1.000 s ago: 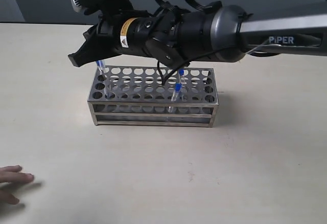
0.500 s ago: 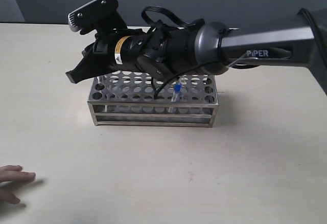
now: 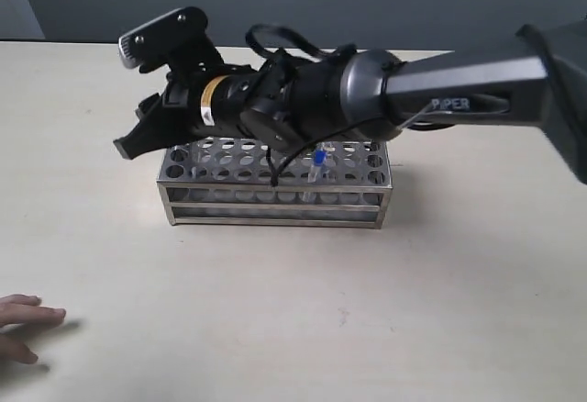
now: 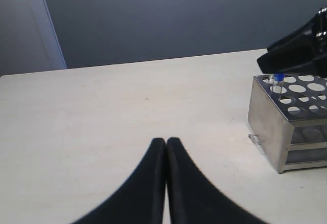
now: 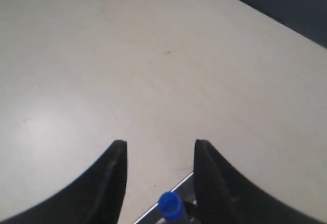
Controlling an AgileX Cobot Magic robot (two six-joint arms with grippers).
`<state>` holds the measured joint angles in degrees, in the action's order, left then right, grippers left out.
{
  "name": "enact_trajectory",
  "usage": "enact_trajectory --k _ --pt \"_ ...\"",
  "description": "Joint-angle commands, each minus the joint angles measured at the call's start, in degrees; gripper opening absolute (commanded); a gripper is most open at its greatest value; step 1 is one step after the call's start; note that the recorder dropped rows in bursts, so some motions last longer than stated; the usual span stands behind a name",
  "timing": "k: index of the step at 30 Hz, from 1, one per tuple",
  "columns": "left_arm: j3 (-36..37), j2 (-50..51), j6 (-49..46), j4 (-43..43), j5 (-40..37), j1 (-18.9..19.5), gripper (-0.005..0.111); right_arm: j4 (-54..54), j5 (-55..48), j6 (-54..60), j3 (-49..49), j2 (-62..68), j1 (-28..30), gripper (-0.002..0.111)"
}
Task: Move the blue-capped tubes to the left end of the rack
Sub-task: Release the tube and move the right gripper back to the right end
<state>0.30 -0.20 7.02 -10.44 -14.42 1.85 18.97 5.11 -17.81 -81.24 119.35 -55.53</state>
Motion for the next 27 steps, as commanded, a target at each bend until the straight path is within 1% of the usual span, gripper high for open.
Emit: enact_trajectory --k 1,2,3,4,5,8,10,12,15,17,20,22,27 --pt "-0.3 0.2 0.0 -0.1 0.7 -0.2 0.001 0.5 -2.5 3.6 -0.1 -10.3 0.9 0.042" --pt "-0.3 0.2 0.0 -0.1 0.7 -0.2 0.001 0.5 -4.0 4.3 0.1 -12.2 1.4 0.042" --pt "-0.3 0.2 0.0 -0.1 0.7 -0.2 0.001 0.5 -6.9 4.4 0.9 -15.5 3.2 0.042" --pt "-0.3 0.2 0.0 -0.1 0.7 -0.2 0.001 0.5 -7.8 4.4 1.6 -16.5 4.0 0.042" --pt "-0.3 0.2 0.0 -0.1 0.7 -0.2 0.001 0.5 -8.7 4.3 3.2 -18.2 5.9 0.042" --pt "-0.3 0.2 0.0 -0.1 0.7 -0.2 0.001 -0.1 -7.5 4.1 9.3 -21.6 9.9 0.042" --pt "-0.3 0.2 0.0 -0.1 0.7 -0.2 0.001 -1.1 -3.5 4.1 14.8 -23.6 12.1 0.042" --pt "-0.3 0.2 0.0 -0.1 0.7 -0.2 0.001 -3.1 3.8 4.1 21.9 -25.4 14.1 0.042" --pt "-0.3 0.2 0.0 -0.1 0.7 -0.2 0.001 -6.9 15.3 4.7 31.2 -26.3 15.7 0.042" --pt "-0.3 0.2 0.0 -0.1 0.7 -0.2 0.001 -9.4 21.3 7.4 36.0 -25.8 16.2 0.042" --pt "-0.3 0.2 0.0 -0.1 0.7 -0.2 0.001 -17.4 24.8 14.0 39.3 -23.8 16.4 0.042" --pt "-0.3 0.2 0.0 -0.1 0.7 -0.2 0.001 -20.6 25.9 16.3 39.8 -22.3 16.4 0.042" --pt "-0.3 0.2 0.0 -0.1 0.7 -0.2 0.001 -21.2 27.7 16.4 39.8 -19.7 16.4 0.042"
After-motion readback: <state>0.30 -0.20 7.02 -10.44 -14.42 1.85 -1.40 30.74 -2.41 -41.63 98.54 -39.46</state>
